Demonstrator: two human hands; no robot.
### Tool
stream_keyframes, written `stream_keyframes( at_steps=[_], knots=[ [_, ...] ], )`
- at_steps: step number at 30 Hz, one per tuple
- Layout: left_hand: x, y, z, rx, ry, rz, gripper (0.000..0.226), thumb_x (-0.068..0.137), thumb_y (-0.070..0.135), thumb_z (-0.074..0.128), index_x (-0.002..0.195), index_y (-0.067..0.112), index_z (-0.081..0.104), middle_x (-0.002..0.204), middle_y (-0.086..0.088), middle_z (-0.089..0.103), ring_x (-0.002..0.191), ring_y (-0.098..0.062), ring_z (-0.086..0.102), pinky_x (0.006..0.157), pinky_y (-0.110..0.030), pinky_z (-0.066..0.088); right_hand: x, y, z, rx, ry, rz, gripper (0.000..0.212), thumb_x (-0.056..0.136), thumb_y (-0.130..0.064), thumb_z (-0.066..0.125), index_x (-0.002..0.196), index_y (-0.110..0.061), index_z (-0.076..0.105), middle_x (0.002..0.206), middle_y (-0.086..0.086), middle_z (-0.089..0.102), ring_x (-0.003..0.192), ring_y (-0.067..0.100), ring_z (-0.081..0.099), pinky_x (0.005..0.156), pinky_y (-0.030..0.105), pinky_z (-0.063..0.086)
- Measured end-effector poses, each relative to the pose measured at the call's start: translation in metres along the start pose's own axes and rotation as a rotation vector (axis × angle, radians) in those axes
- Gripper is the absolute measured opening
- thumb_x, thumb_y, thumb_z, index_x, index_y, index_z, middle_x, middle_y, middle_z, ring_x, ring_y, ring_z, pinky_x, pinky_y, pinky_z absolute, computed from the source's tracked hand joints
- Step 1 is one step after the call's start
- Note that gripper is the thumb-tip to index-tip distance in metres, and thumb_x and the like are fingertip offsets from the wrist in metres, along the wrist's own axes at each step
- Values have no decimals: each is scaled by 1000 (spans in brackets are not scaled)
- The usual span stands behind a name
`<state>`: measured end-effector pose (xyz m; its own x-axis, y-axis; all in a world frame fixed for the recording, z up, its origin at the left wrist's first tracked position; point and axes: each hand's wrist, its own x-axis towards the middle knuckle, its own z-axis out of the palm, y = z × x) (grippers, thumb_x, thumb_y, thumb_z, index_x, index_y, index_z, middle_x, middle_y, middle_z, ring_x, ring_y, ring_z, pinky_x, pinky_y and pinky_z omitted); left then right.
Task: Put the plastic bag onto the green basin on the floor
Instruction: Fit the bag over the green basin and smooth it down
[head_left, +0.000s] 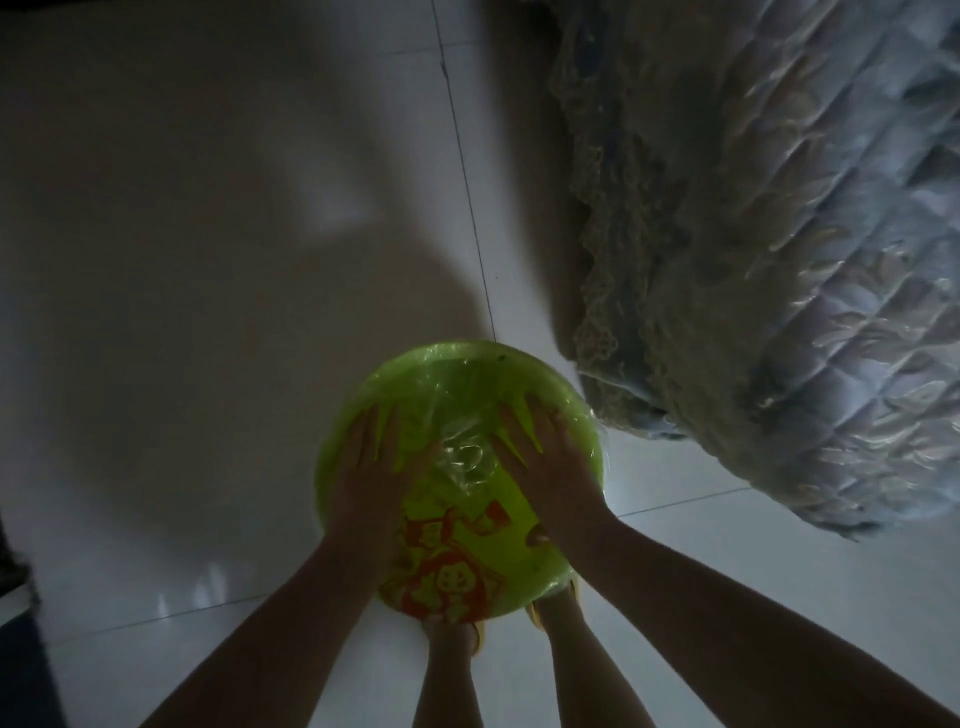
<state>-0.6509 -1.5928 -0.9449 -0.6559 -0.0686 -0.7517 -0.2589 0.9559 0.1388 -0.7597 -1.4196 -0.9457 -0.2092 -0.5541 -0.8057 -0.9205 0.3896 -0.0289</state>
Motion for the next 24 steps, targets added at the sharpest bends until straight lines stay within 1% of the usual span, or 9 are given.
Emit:
stream_keyframes(
  at_steps=[3,6,9,11,14,16,18,21,24],
  knots=[
    [7,-4,18,-66,44,-60,91,84,44,58,143,37,-11,153,-16,-26,143,-35,-20,111,-32,-25,5,-7,7,-7,-42,46,119,70,-63,63,145,-20,-19,154,12,-28,139,46,-19,111,57,-12],
    [6,5,11,53,85,63,106,69,61,63,146,33,-4,154,-15,-15,145,-40,-4,117,-49,-6,5,-19,-5,101,27,131,91,85,-54,53,147,-22,-5,158,10,-15,143,39,-13,102,54,-30],
    [0,19,-4,157,120,203,94,39,63,79,119,14,64,126,-9,65,120,-28,58,101,-51,43,-2,-39,-18,-41,174,-55,66,70,-51,70,127,-21,56,135,4,57,129,23,48,112,43,32],
    [0,20,-1,206,33,199,93,55,61,73,128,7,54,137,-14,55,131,-30,46,112,-53,24,-2,-46,-21,-11,273,-87,51,60,-54,75,104,-29,72,110,-6,73,109,13,64,96,34,51],
    [12,19,22,139,25,91,87,86,56,44,148,13,4,160,-15,-3,146,-35,-9,99,-51,-34,11,-35,3,29,106,16,82,76,-54,64,144,-24,29,154,9,28,141,36,23,114,54,21],
    [20,20,35,119,48,5,88,83,64,40,149,19,3,160,-12,-4,146,-33,-10,97,-50,-37,24,-28,21,25,-46,73,104,81,-53,59,145,-16,-13,157,15,-13,141,47,-11,111,64,-4],
    [28,15,43,39,37,-89,94,78,70,42,149,23,1,160,-11,-5,146,-33,-11,103,-45,-35,33,-24,34,-14,-50,96,109,81,-59,53,136,-14,-29,153,16,-26,136,49,-21,107,64,-13],
    [28,10,56,-65,17,-147,95,74,73,46,148,31,2,160,-13,-8,145,-36,-14,116,-48,-16,36,-24,38,-36,-57,117,103,85,-58,49,137,-14,-29,154,17,-26,135,48,-25,102,62,-19],
    [14,14,44,-20,67,-61,86,77,75,33,146,36,1,158,-12,-12,145,-33,-14,109,-49,-26,27,-22,22,-4,-59,88,106,81,-66,48,144,-13,-19,156,16,-20,140,45,-18,112,59,-12]
  ],
)
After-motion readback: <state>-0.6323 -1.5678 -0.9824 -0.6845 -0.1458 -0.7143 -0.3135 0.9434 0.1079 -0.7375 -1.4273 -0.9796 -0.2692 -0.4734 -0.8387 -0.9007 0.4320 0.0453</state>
